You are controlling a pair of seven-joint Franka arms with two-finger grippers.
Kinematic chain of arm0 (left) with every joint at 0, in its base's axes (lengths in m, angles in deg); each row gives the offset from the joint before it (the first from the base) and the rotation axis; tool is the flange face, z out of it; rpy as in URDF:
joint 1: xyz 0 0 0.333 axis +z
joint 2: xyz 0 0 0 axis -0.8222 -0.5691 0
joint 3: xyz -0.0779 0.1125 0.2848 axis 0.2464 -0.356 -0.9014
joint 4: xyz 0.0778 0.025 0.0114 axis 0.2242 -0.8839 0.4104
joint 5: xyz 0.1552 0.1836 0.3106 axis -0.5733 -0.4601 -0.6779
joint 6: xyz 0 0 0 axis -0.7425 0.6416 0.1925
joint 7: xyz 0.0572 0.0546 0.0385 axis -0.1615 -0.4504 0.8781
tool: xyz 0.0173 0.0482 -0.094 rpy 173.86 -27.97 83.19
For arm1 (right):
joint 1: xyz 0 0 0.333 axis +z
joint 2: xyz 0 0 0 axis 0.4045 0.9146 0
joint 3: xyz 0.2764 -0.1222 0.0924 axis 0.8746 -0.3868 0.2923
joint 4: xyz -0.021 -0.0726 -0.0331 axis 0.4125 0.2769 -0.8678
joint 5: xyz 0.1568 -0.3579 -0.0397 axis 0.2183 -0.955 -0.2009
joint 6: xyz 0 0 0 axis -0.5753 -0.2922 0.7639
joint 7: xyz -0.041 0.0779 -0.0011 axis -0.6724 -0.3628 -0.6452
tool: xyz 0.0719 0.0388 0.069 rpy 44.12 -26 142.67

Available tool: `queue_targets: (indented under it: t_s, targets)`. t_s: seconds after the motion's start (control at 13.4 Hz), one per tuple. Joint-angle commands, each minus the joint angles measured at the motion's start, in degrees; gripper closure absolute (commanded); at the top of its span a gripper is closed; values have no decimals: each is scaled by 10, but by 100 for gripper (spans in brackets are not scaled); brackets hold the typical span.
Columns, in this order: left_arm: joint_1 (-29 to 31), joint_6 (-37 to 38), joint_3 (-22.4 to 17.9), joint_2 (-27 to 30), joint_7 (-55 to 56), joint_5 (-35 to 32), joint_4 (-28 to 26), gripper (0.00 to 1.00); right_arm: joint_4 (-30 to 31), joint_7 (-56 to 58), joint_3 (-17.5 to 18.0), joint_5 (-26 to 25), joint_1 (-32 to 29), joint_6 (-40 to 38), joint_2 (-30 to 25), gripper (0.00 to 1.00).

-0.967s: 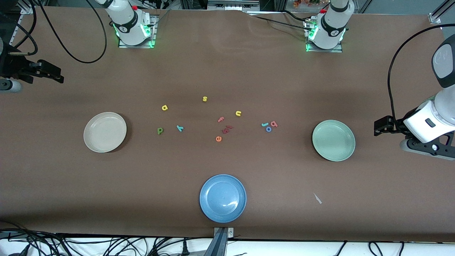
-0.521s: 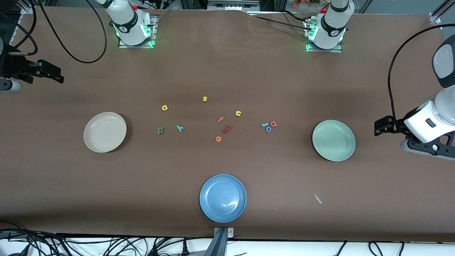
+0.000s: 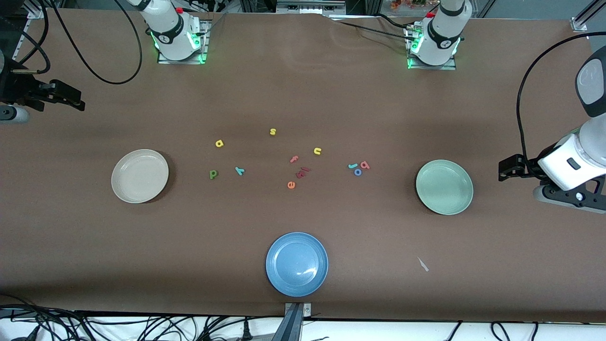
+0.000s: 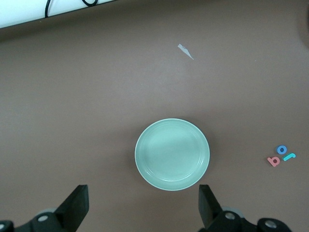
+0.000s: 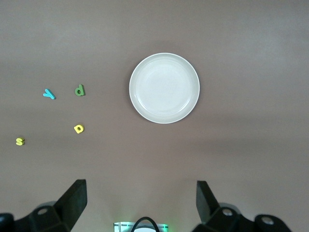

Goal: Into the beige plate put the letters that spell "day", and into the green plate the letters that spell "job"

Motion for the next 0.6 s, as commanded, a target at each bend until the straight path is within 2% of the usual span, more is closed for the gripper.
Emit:
queue_targets:
  t_s: [0.0, 0.52]
  targets:
    - [1, 8, 0, 1, -3, -8, 6, 0, -11, -1, 0, 3, -3, -9, 5, 0]
    - [1, 9, -2, -1, 10, -11, 6, 0, -11, -1, 0, 3, -3, -9, 5, 0]
